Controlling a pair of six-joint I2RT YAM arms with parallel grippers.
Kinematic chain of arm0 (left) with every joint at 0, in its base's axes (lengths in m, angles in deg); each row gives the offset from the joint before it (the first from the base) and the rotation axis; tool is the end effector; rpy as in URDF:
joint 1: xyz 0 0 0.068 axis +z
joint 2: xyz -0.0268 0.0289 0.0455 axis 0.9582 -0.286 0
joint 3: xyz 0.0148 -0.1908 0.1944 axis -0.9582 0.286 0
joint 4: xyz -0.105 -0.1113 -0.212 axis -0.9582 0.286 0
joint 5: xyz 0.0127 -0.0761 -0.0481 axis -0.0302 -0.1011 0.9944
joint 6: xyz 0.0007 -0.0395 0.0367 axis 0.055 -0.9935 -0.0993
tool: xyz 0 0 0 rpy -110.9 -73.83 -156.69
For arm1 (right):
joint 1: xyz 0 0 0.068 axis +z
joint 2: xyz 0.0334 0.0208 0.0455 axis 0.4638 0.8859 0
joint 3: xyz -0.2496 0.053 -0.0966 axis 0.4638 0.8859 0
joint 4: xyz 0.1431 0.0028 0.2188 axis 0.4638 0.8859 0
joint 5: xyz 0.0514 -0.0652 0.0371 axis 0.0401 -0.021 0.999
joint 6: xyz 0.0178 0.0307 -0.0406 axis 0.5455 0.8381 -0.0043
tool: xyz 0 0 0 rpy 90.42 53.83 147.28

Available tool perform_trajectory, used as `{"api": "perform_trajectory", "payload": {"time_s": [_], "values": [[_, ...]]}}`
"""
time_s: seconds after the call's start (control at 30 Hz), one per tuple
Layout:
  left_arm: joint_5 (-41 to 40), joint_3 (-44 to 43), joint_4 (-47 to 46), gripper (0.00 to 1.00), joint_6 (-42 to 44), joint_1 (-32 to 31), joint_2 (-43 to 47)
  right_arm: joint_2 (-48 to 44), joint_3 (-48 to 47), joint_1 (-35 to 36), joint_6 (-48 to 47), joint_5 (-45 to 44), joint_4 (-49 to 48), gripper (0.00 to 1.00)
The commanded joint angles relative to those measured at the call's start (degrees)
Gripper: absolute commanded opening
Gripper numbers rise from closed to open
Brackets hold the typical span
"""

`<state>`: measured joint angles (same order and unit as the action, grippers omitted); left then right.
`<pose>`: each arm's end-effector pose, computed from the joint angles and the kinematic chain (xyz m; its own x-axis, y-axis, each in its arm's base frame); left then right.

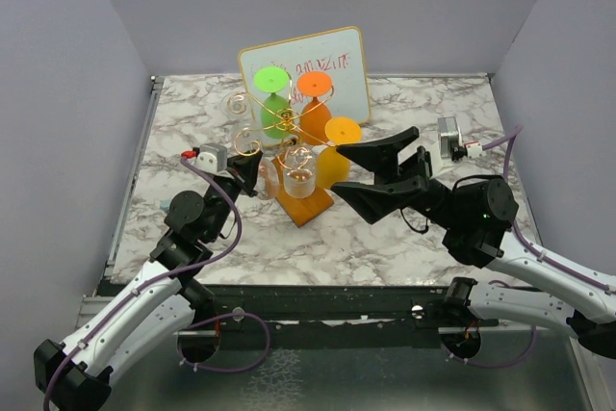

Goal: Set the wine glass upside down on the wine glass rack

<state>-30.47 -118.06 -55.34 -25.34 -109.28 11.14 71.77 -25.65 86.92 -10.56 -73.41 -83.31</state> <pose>0.1376 -0.0913 0.3179 0.0551 -0.2968 -0.9533 0.4489 0.8602 -0.2419 0.0889 0.1632 0.4397 -0.0949 0.5916 -0.8006 -0.9646 0.1442 0.2209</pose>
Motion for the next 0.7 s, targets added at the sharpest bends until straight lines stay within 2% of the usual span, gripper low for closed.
{"api": "perform_trajectory", "payload": {"time_s": [0.0,0.33,0.67], "values": [[-4.5,0.1,-3.9,0.00,-0.6,0.0,2.8,-0.5,0.1,0.3,-0.4,0.0,-0.8,0.83],[-3.5,1.1,-3.3,0.00,-0.2,0.0,6.1,-0.1,0.0,0.3,-0.2,-0.1,-1.0,0.83],[2.2,2.6,-0.9,0.00,2.6,0.0,9.5,0.1,0.0,0.3,-0.3,0.0,-1.2,0.83]]}}
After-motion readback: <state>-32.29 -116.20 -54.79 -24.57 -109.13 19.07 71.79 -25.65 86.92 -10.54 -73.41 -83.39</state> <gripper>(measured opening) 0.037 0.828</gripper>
